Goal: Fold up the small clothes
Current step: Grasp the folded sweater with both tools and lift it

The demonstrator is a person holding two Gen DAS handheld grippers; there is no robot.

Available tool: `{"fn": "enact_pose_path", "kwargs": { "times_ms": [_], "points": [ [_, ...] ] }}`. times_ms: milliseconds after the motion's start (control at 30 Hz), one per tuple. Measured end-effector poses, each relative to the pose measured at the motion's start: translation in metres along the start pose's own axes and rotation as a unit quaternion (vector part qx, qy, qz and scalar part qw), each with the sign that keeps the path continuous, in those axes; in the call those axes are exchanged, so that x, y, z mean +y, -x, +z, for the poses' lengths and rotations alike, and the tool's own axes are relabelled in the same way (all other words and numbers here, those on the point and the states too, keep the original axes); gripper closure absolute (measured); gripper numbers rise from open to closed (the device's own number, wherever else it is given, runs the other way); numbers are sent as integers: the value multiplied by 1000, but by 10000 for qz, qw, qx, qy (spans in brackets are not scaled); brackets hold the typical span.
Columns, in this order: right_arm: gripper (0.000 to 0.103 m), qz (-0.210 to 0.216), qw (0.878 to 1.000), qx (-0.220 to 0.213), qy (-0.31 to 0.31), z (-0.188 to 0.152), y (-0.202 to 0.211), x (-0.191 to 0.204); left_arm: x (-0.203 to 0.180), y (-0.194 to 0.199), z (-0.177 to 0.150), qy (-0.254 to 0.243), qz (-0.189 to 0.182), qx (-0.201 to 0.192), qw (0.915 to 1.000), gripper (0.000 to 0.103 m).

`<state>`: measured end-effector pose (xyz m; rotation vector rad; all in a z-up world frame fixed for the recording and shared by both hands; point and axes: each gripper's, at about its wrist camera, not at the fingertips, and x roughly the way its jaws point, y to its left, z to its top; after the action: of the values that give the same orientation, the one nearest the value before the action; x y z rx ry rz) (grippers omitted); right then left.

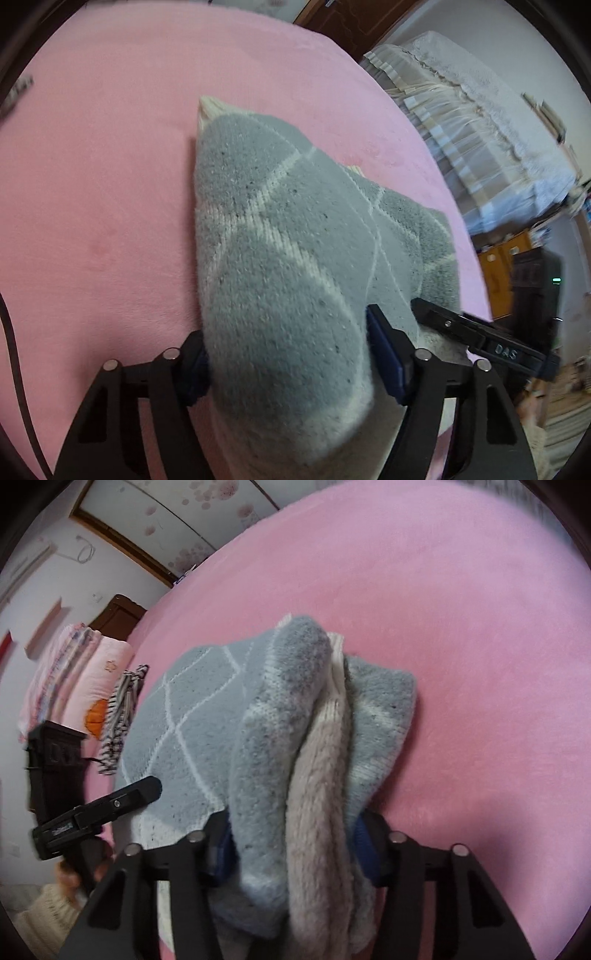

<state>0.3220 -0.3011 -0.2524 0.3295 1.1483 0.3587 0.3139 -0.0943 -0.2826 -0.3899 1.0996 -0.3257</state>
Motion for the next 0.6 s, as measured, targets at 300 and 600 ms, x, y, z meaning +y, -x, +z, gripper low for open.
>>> {"fn": "enact_pose_path", "kwargs": {
  "times_ms": [300,600],
  "points": [
    [59,-31,9992,-403,32,-27,36,40,-21,68,-12,-569,299,-98,9979,38],
    [59,419,9979,-235,428,-34,39,160,43,188,-9,-396,638,-212,9970,38]
  ]
}}
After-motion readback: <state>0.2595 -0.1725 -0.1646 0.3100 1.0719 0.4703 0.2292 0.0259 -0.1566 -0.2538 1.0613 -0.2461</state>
